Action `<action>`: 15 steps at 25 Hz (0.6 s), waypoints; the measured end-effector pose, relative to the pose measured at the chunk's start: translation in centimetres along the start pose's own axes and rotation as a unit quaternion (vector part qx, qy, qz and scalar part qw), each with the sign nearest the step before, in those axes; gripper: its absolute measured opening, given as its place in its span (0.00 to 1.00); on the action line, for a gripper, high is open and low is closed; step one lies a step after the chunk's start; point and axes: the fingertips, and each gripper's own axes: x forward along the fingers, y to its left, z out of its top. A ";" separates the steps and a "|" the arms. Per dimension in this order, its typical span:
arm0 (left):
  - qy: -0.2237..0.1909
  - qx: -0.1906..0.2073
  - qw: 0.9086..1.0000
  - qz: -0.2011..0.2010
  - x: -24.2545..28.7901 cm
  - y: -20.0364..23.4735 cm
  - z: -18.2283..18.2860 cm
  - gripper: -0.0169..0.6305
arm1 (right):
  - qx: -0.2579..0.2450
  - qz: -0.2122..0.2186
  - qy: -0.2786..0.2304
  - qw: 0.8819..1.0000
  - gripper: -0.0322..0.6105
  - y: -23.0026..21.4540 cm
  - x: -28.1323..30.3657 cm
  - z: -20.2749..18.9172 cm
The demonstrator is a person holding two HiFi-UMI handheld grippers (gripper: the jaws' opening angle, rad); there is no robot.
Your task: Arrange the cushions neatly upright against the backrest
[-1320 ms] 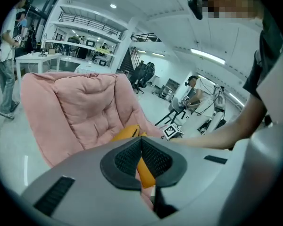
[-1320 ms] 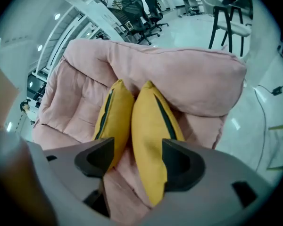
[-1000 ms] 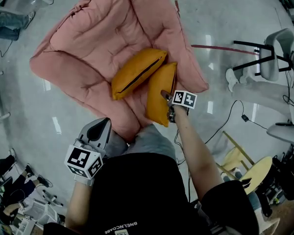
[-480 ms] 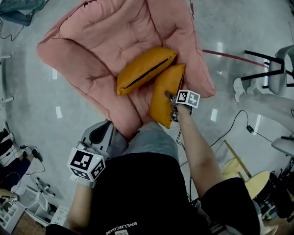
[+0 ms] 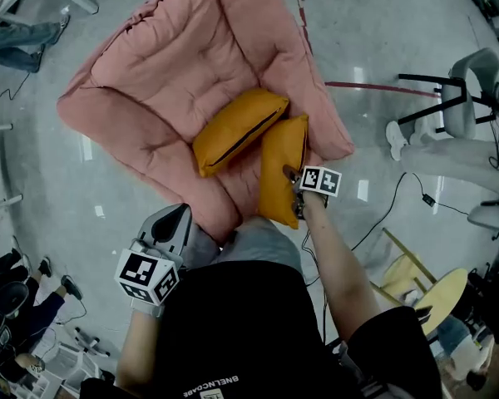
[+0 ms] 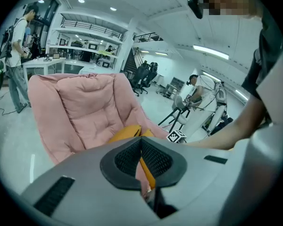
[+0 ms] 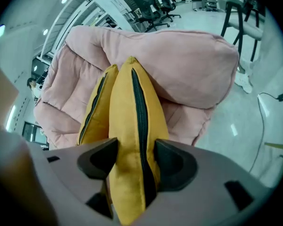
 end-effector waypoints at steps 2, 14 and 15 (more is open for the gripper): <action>0.000 0.005 1.000 -0.014 0.4 0.1 0.4 0.05 | 0.000 -0.010 -0.003 1.000 0.44 -0.8 -0.9 -0.6; 0.022 0.044 0.993 -0.111 2.1 0.6 1.1 0.05 | 0.047 -0.089 -0.040 0.994 0.41 -4.8 -7.4 -4.9; 0.023 0.044 0.992 -0.118 2.3 0.6 1.3 0.05 | 0.052 -0.091 -0.048 0.993 0.40 -4.8 -8.3 -4.7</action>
